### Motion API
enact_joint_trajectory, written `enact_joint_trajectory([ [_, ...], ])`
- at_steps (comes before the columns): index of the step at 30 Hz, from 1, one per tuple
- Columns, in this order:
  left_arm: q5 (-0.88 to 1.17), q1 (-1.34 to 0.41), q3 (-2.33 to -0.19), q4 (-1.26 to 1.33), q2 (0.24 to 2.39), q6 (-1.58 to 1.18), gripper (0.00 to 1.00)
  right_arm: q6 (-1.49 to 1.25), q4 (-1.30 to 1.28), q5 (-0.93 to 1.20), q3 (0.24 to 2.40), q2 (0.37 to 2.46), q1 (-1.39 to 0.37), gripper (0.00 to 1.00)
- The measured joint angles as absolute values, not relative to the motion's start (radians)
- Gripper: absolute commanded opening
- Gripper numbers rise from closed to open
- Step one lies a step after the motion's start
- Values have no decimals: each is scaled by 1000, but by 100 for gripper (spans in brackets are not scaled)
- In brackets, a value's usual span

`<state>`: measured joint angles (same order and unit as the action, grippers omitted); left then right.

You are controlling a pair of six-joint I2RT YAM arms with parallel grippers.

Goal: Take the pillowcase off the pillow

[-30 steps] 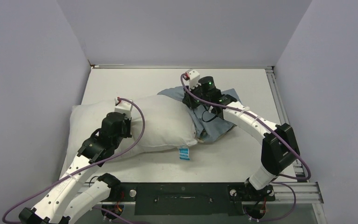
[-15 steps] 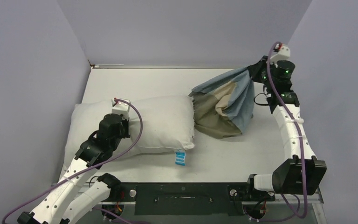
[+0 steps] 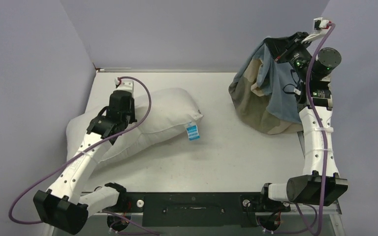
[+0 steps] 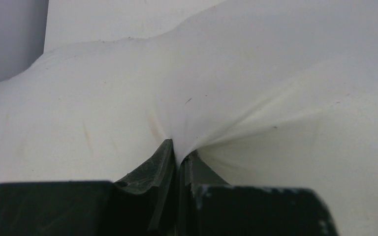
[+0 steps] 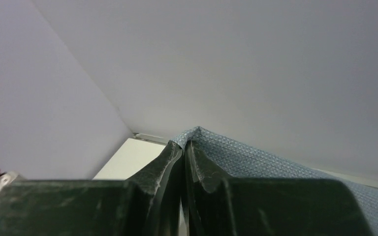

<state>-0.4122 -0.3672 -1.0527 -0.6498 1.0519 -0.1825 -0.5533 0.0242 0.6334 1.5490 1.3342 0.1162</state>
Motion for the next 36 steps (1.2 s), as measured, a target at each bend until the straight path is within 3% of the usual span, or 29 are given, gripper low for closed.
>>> enact_joint_trajectory([
  [7,-393,-342,-1255,-682,1254,-229,0,-575,38,775,1399,1264,1,9],
  [14,-326,-339,-1302,-664,1333,-275,23,-485,-130,781,1074,1129,-325,12],
  [20,-300,-338,-1253,-616,1205,-293,43,-466,-235,702,776,964,-521,16],
  [22,-293,-338,-1231,-615,1125,-299,51,-473,-250,683,723,925,-560,22],
  [25,-282,-338,-1204,-614,994,-307,60,-470,-292,643,707,888,-614,40],
  [33,-284,-338,-1149,-659,712,-312,75,-366,-487,288,852,764,-637,98],
  [36,-311,-338,-1142,-687,610,-312,80,-328,-506,77,914,703,-637,90],
])
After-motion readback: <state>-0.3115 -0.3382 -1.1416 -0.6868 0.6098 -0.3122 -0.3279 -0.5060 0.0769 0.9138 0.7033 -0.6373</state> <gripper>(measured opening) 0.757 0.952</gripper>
